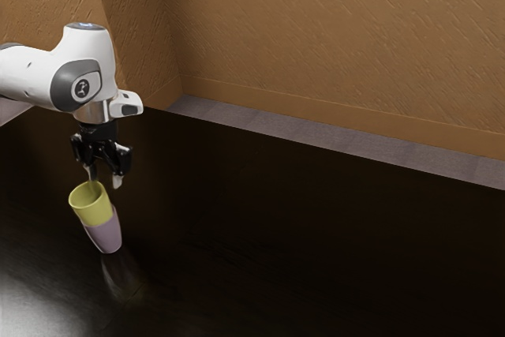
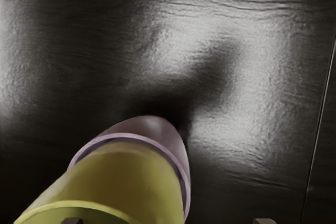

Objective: Place the left cup onto the right cup

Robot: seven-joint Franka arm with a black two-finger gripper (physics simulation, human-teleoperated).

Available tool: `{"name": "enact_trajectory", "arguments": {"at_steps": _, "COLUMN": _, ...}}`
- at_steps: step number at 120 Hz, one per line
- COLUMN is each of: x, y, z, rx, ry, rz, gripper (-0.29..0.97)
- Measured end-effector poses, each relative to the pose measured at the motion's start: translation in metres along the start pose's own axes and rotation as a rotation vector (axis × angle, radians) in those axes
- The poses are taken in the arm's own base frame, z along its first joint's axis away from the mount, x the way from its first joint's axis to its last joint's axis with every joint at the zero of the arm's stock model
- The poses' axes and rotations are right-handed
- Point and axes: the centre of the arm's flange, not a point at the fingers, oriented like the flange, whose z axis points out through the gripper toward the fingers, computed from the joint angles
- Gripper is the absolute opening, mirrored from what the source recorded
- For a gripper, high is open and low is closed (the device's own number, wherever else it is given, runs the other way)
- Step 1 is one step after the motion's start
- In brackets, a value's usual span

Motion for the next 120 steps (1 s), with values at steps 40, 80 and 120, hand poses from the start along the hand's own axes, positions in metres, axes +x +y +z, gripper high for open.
{"name": "enact_trajectory", "arguments": {"at_steps": 40, "x": -0.003, "y": 0.002, "z": -0.009, "rx": 0.002, "ry": 0.005, "rz": 0.002, "gripper": 0.63}}
{"name": "enact_trajectory", "arguments": {"at_steps": 80, "x": -0.005, "y": 0.006, "z": -0.029, "rx": 0.006, "ry": 0.019, "rz": 0.01, "gripper": 0.67}}
{"name": "enact_trajectory", "arguments": {"at_steps": 120, "x": -0.003, "y": 0.038, "z": -0.076, "rx": -0.013, "ry": 0.03, "rz": 0.064, "gripper": 0.68}}
